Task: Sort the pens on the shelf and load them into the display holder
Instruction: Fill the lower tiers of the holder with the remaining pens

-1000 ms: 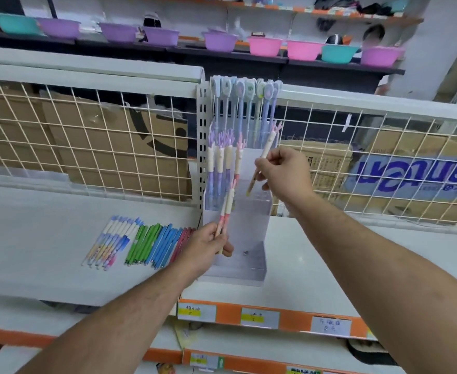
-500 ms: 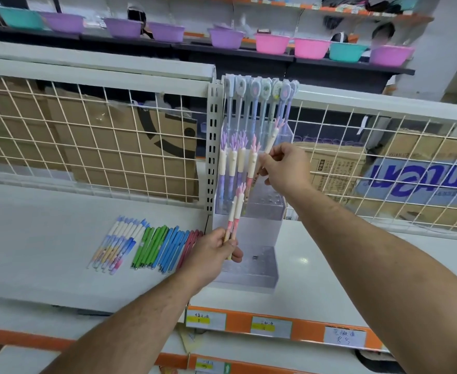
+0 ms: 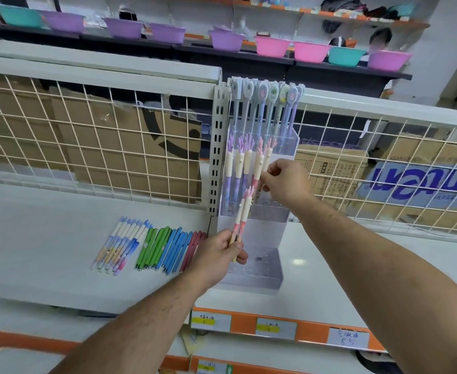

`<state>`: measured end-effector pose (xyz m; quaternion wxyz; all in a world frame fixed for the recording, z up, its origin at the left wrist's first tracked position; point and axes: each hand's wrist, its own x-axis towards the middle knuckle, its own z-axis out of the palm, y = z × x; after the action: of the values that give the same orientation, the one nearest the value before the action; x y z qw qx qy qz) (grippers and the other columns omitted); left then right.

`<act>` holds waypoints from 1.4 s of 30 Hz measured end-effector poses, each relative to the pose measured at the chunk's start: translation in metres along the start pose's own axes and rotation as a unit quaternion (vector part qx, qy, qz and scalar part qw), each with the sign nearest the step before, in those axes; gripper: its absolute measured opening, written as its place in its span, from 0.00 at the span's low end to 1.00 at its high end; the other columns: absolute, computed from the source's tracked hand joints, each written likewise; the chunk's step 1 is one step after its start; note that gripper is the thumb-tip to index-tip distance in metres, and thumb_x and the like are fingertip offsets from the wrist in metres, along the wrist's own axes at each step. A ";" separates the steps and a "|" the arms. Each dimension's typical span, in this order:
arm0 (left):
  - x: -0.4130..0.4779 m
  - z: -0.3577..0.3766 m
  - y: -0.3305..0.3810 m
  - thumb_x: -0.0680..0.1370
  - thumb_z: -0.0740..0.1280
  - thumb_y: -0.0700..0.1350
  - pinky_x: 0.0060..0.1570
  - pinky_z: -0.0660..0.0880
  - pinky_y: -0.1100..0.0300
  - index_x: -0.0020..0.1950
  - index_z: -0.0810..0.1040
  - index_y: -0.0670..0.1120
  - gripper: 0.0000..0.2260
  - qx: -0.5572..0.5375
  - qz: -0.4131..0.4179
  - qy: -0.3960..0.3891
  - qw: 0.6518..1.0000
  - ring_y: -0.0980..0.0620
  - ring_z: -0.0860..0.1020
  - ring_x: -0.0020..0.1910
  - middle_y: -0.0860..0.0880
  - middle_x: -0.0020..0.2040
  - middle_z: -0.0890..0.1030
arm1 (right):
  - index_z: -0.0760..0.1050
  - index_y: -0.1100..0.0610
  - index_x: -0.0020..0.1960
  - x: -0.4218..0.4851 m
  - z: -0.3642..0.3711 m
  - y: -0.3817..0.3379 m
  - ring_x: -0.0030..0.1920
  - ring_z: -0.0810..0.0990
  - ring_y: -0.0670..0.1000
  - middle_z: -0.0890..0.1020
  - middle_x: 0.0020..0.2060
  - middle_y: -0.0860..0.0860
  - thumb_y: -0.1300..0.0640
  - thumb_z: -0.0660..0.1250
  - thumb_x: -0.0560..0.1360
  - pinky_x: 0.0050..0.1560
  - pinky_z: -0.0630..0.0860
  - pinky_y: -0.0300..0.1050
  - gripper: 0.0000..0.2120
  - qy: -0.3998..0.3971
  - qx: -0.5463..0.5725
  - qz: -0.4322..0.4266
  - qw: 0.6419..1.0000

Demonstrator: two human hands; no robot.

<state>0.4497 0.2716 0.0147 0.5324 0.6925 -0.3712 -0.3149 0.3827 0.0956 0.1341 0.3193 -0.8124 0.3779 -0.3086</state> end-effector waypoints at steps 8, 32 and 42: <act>0.000 -0.001 -0.001 0.82 0.62 0.46 0.55 0.75 0.51 0.49 0.78 0.52 0.06 0.002 0.001 -0.010 1.000 0.58 0.84 0.44 0.54 0.43 0.86 | 0.78 0.55 0.39 -0.001 0.002 0.002 0.40 0.85 0.54 0.83 0.34 0.50 0.55 0.73 0.76 0.44 0.84 0.55 0.09 0.000 -0.020 -0.002 1.000; 0.003 0.002 -0.005 0.83 0.62 0.46 0.62 0.74 0.43 0.51 0.81 0.53 0.08 -0.028 0.005 -0.009 1.000 0.54 0.84 0.47 0.52 0.44 0.86 | 0.74 0.61 0.41 -0.066 -0.015 -0.001 0.33 0.86 0.50 0.85 0.34 0.55 0.59 0.73 0.76 0.25 0.76 0.43 0.11 -0.043 0.170 0.003 0.984; 0.004 0.001 -0.006 0.84 0.60 0.46 0.62 0.74 0.48 0.52 0.80 0.53 0.09 -0.012 -0.001 -0.016 1.000 0.57 0.84 0.47 0.54 0.44 0.86 | 0.76 0.56 0.43 -0.020 -0.039 -0.022 0.36 0.86 0.48 0.85 0.33 0.50 0.55 0.71 0.78 0.31 0.82 0.44 0.07 0.087 0.133 -0.009 0.987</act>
<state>0.4520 0.2690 0.0086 0.5343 0.6813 -0.3754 -0.3307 0.3524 0.1119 0.1686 0.3878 -0.7362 0.3529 -0.4279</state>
